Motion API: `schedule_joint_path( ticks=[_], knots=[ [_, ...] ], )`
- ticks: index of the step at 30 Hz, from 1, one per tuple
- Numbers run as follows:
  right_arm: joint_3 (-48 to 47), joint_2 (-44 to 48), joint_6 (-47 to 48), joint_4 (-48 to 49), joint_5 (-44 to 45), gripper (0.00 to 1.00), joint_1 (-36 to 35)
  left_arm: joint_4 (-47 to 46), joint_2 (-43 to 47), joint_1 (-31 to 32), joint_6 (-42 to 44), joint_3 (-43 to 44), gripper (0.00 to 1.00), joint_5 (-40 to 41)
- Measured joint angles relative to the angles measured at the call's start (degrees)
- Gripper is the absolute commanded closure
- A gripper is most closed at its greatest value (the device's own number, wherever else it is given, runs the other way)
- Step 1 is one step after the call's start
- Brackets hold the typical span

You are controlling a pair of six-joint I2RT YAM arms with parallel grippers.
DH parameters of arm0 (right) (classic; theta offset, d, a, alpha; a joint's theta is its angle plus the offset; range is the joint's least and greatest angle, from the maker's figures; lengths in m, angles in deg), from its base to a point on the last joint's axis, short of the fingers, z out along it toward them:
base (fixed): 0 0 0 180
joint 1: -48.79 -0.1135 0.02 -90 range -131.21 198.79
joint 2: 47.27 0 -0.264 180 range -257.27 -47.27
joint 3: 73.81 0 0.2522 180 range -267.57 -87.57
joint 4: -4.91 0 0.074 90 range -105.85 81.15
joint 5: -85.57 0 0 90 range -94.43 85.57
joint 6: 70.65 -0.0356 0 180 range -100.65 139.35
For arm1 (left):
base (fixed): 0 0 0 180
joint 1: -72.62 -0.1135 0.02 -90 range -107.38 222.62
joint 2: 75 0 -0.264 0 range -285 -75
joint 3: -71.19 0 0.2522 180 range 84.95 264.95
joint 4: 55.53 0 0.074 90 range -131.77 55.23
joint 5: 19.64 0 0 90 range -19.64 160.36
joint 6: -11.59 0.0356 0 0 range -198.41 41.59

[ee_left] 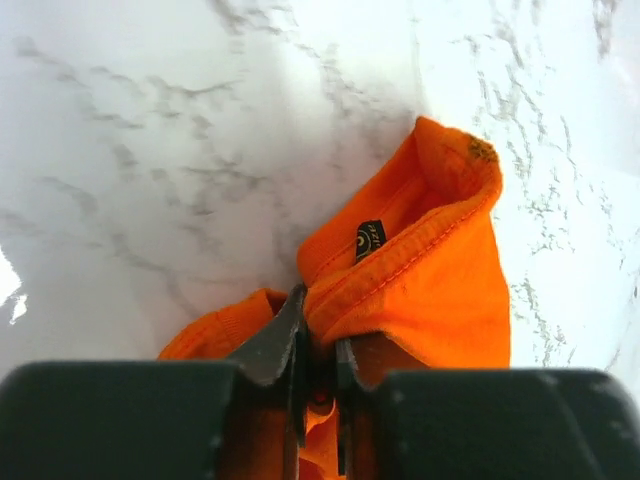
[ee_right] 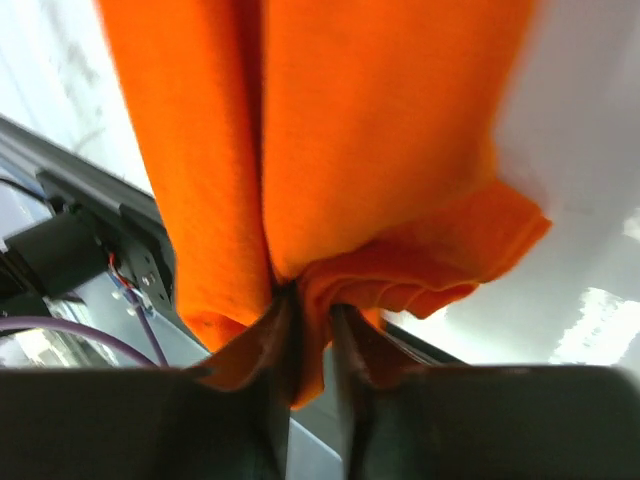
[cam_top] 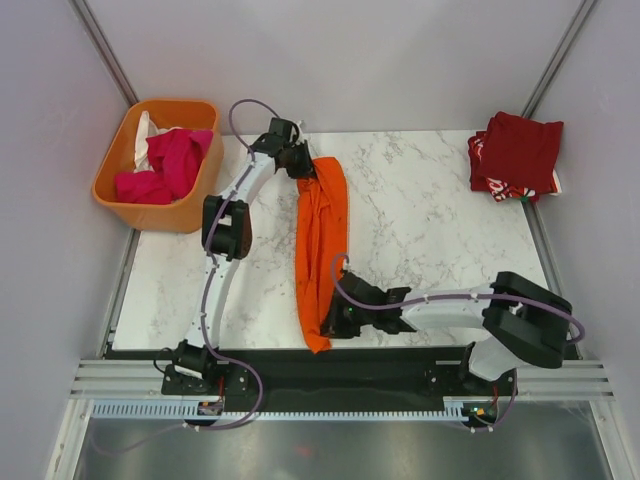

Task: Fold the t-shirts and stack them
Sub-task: Fold the tshirt

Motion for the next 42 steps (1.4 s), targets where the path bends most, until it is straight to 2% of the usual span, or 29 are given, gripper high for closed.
schedule_joint_path(
  ticks=[1, 2, 3, 5, 6, 8, 15, 17, 18, 26, 28, 31, 32, 33, 35, 37, 42],
  knots=[
    [-2.1, -2.2, -0.5, 0.6, 0.4, 0.61, -1.8, -0.5, -0.1, 0.5, 0.5, 0.0, 0.71, -0.3],
    [-3.8, -3.9, -0.5, 1.0, 0.9, 0.42, -3.2, -1.1, -0.2, 1.0, 1.1, 0.0, 0.58, -0.3],
    [-5.0, -5.0, -0.9, 1.2, 1.0, 0.34, -4.3, -1.6, -0.3, 1.4, 1.8, 0.0, 0.34, -0.4],
    [-6.7, -6.4, -0.2, 0.5, 1.6, 0.25, -5.5, -3.7, -0.3, 2.1, 2.9, 0.2, 0.20, -1.7],
    [-7.5, -6.8, 0.1, -0.6, 1.9, 0.24, -6.0, -4.7, 0.0, 2.3, 3.5, 0.2, 0.08, -1.3],
    [-8.9, -6.8, 0.8, -3.6, 3.0, 0.23, -6.5, -6.2, 0.2, 2.4, 4.9, -0.3, 0.00, -1.2],
    [-12.7, -4.5, 3.8, -15.2, 9.6, 0.22, -7.1, -6.6, 3.7, 1.4, 10.0, -4.3, 0.00, 6.8],
    [-12.7, -1.7, 4.3, -18.9, 11.9, 0.04, -7.6, -6.1, 5.0, 0.8, 10.8, -4.6, 0.00, 9.6],
    [-12.7, 0.0, 4.4, -20.8, 12.9, 0.02, -8.0, -5.9, 5.7, 0.4, 11.1, -4.6, 0.00, 10.7],
    [-17.5, 6.5, 5.2, -32.8, 19.7, 0.02, -13.7, -5.2, 15.2, -2.8, 13.0, -4.8, 0.00, 16.7],
    [-17.6, 8.7, 5.3, -35.3, 22.9, 0.02, -13.5, -4.9, 20.0, -2.9, 12.9, -7.9, 0.00, 18.4],
    [-17.6, 13.0, 7.8, -37.5, 25.7, 0.10, -8.8, -4.7, 30.3, -2.6, 12.2, -18.2, 0.03, 19.3],
    [-17.6, 14.4, 9.0, -37.6, 26.3, 0.15, -6.4, -5.1, 36.5, -2.5, 11.4, -25.2, 0.03, 19.1],
    [-17.7, 15.5, 10.3, -37.6, 27.0, 0.15, -3.8, -4.5, 39.4, -2.4, 11.0, -27.9, 0.04, 18.8],
    [-17.8, 16.3, 13.0, -37.2, 28.0, 0.27, 0.5, -4.2, 48.4, -2.3, 9.2, -37.4, 0.04, 17.0],
    [-17.7, 15.6, 14.9, -36.2, 27.5, 0.33, 2.0, -4.1, 57.4, -2.1, 7.5, -47.4, 0.05, 14.4],
    [-11.6, 11.5, 15.9, -26.7, 20.7, 0.35, 1.7, -3.4, 76.0, -1.3, 4.7, -69.0, 0.05, 8.7]
  ],
)
